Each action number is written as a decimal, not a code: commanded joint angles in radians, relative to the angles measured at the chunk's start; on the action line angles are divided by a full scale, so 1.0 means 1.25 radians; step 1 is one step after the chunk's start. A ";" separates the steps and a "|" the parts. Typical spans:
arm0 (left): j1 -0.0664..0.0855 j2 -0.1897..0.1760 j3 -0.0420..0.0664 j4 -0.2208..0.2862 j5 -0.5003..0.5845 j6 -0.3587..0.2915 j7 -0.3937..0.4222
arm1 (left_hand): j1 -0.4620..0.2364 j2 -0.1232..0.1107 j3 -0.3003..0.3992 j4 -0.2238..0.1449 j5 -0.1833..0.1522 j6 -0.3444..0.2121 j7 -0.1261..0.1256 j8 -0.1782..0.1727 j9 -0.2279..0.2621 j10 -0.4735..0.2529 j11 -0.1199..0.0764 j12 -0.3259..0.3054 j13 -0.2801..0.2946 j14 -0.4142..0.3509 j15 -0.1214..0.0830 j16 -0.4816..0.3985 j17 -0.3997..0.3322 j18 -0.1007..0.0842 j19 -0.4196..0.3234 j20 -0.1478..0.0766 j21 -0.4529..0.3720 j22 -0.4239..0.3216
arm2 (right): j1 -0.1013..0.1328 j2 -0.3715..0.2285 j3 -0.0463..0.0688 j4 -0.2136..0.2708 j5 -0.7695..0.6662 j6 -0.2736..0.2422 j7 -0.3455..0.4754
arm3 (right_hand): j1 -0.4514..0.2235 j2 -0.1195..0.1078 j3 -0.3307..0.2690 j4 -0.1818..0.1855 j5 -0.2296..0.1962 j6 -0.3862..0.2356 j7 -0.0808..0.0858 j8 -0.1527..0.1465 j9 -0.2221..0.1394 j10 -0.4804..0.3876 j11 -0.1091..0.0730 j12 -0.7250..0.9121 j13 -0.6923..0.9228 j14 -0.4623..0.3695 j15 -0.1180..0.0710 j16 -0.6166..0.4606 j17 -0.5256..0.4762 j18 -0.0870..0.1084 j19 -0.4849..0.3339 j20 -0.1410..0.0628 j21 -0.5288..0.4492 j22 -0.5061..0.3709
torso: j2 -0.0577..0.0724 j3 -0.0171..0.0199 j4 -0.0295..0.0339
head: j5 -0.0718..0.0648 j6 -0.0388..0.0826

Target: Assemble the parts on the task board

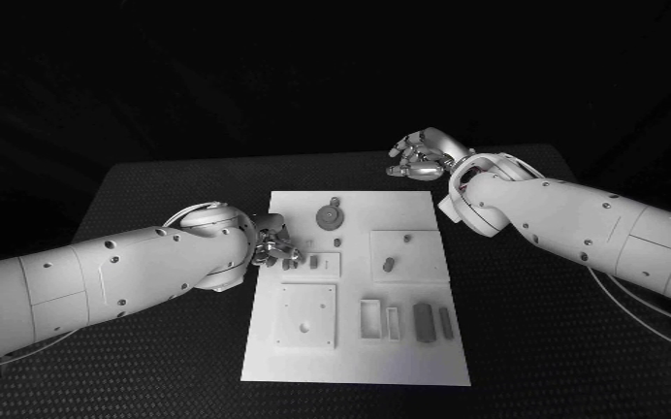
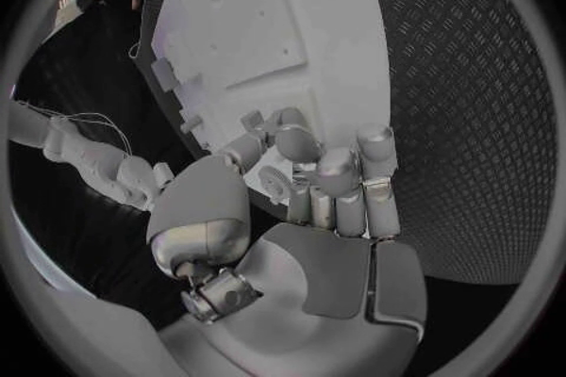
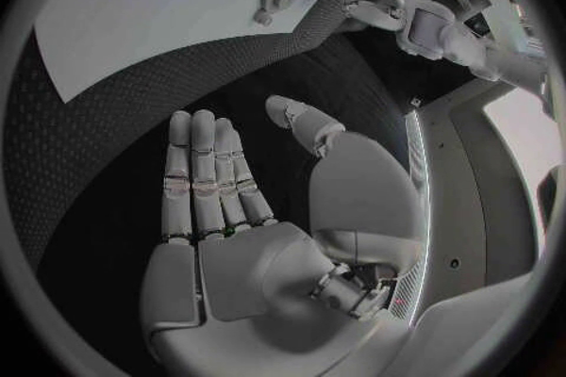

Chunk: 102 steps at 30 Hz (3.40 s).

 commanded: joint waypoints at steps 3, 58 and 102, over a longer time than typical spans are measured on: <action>-0.011 0.003 -0.008 -0.005 -0.001 0.028 -0.019 | -0.003 -0.016 -0.005 0.014 -0.016 -0.006 -0.002 -0.003 -0.002 0.007 0.002 -0.003 0.000 0.003 0.000 -0.004 -0.001 0.008 -0.005 -0.062 -0.005 0.008 | 0.000 0.000 0.000 0.001 -0.003 0.010 0.007 | -0.003 0.002 -0.005 0.000 0.004 -0.003 0.012 0.005 -0.001 -0.007 0.001 0.003 -0.001 -0.006 0.002 0.003 -0.001 0.013 0.002 0.003 -0.003 0.019 | 0.000 0.0001 -0.0001 | -0.001 -0.001; -0.011 -0.001 0.015 -0.028 0.013 -0.034 -0.001 | -0.008 -0.116 -0.008 0.120 -0.018 -0.013 0.000 -0.002 0.011 0.004 0.004 -0.007 0.001 -0.002 -0.001 -0.004 -0.004 0.010 -0.006 -0.063 -0.006 0.007 | -0.003 0.000 0.000 0.000 -0.003 0.009 0.007 | -0.005 0.002 -0.006 0.001 0.021 -0.004 0.012 0.006 -0.002 -0.009 0.001 0.005 -0.006 -0.007 0.003 0.004 -0.003 0.013 0.001 0.003 -0.005 0.019 | 0.000 -0.0011 0.0005 | -0.004 0.002; -0.010 -0.006 0.020 -0.018 0.085 -0.036 0.010 | 0.093 0.013 -0.120 -0.015 0.090 -0.030 0.010 -0.031 0.021 -0.002 0.015 -0.047 -0.005 -0.010 0.002 -0.031 -0.021 0.007 -0.027 -0.061 -0.019 0.006 | -0.003 0.000 0.000 0.000 -0.003 0.010 0.007 | -0.004 0.003 -0.006 0.000 0.022 -0.005 0.012 0.006 -0.003 -0.009 0.001 0.006 -0.007 -0.008 0.003 0.004 -0.003 0.013 0.001 0.003 -0.005 0.019 | 0.000 -0.0002 0.0003 | -0.001 0.005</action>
